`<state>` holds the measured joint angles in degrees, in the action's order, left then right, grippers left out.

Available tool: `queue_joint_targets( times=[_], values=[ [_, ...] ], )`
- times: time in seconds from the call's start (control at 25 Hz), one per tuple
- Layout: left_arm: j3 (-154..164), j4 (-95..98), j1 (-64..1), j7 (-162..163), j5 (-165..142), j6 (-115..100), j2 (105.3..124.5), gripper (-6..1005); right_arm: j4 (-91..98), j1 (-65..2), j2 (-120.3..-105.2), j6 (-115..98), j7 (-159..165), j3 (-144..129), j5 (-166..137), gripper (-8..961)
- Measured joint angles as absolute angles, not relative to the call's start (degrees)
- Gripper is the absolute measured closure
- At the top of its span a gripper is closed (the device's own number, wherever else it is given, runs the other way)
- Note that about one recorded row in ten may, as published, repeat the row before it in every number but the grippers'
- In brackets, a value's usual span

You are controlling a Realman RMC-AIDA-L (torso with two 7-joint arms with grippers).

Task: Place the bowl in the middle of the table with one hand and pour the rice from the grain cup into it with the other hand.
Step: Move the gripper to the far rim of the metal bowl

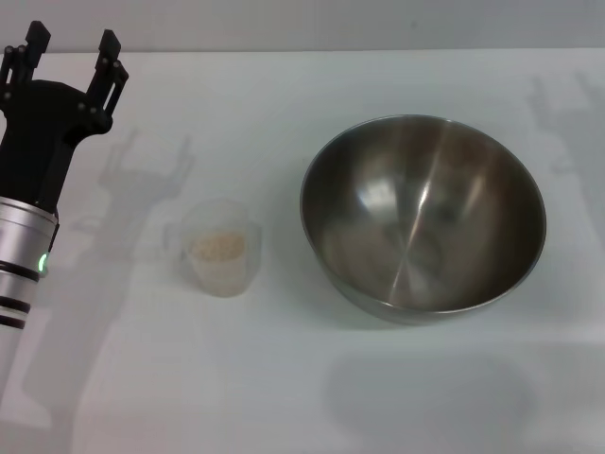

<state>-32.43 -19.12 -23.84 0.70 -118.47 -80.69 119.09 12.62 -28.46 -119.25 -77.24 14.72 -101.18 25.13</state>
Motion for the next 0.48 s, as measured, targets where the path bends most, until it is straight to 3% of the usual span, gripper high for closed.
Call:
queue_joint_targets(
  times=[0.48],
  values=[
    [-32.6,-19.0,-23.6,0.7,-118.5,-81.0,119.09,247,12.4,-28.1,-119.27,-77.1,14.6,-101.0,25.1,286]
  ],
)
